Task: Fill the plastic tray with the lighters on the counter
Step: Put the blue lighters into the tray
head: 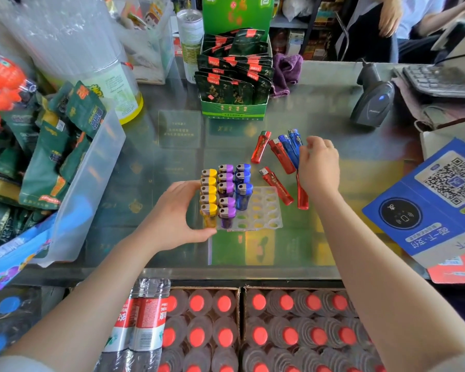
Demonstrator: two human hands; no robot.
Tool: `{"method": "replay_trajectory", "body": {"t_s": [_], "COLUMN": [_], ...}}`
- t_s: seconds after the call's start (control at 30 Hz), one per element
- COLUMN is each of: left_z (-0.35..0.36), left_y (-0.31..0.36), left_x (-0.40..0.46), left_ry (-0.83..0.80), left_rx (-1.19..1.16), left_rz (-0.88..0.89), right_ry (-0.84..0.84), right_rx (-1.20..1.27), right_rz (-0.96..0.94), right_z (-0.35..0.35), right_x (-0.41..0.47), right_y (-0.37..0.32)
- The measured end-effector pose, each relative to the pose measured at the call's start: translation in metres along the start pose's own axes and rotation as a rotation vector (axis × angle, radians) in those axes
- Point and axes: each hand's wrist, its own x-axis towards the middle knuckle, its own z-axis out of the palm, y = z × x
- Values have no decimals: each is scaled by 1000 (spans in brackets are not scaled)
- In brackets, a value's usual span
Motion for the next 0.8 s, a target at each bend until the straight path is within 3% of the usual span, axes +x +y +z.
{"method": "replay_trajectory", "body": {"t_s": [0.13,0.37,0.53,0.7,0.8], "left_z": [-1,-1,0,5,4], "left_y": [-2,-3,-1,4,7], "left_x": [3,6,3,-4,-10], "left_ry": [4,2,14,37,52], "left_rx": [-1,-30,-53,-85,-91], "left_rz": [8,11,-3,-3,23], "right_ry": [-7,-81,-158,-38,-91], "right_rx": [-102,-52,-78,232,498], "right_rz": [32,128,80,105,95], "right_z": [9,9,5,-8,-20], "right_x": [12,22,15,-18,-53], "right_y": [-8,-12,-23,-35,-41]}}
